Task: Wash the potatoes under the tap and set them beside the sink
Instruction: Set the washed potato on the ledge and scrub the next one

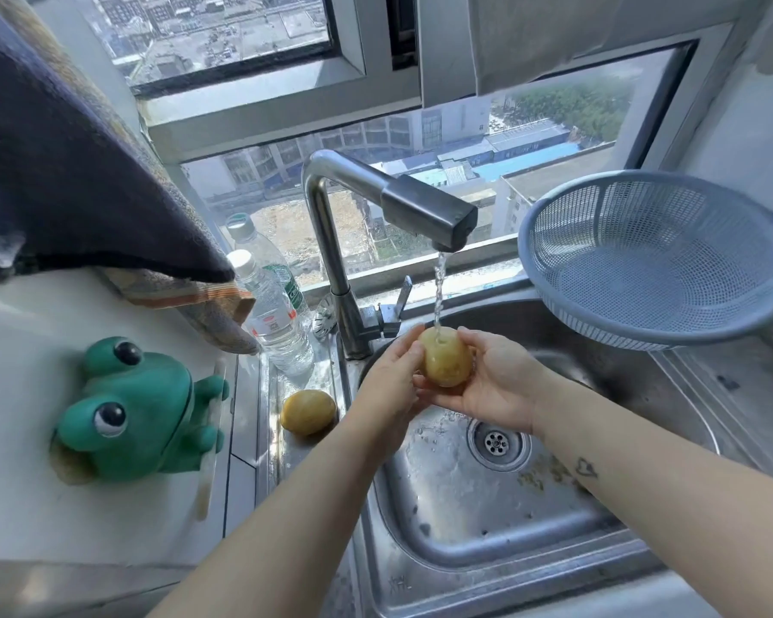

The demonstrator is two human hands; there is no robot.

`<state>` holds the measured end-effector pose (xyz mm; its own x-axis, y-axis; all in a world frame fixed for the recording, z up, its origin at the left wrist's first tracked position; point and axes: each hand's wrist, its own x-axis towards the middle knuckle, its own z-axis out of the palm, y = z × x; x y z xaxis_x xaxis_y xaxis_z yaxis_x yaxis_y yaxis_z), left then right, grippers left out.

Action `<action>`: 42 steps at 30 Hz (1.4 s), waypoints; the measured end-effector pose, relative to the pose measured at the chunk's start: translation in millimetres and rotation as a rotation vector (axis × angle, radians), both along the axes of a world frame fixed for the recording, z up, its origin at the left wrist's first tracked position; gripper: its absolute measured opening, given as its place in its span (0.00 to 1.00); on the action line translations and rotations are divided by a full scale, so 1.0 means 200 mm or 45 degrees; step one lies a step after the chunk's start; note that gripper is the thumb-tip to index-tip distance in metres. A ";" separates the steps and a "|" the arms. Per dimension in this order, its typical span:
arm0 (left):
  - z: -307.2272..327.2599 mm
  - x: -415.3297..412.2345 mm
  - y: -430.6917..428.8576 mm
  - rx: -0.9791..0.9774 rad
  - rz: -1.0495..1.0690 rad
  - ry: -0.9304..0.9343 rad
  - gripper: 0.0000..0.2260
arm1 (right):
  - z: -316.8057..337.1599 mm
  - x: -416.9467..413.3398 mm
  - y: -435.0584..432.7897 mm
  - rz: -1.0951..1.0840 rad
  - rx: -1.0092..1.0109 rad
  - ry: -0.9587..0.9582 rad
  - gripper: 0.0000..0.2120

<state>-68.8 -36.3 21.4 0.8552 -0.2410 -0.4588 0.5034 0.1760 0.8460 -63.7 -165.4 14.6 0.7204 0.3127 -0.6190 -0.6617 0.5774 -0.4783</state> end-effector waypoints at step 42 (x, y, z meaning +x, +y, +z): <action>-0.34 -0.30 0.53 1.424 -0.225 -0.412 0.23 | -0.46 -0.10 0.56 0.602 -0.842 -0.381 0.20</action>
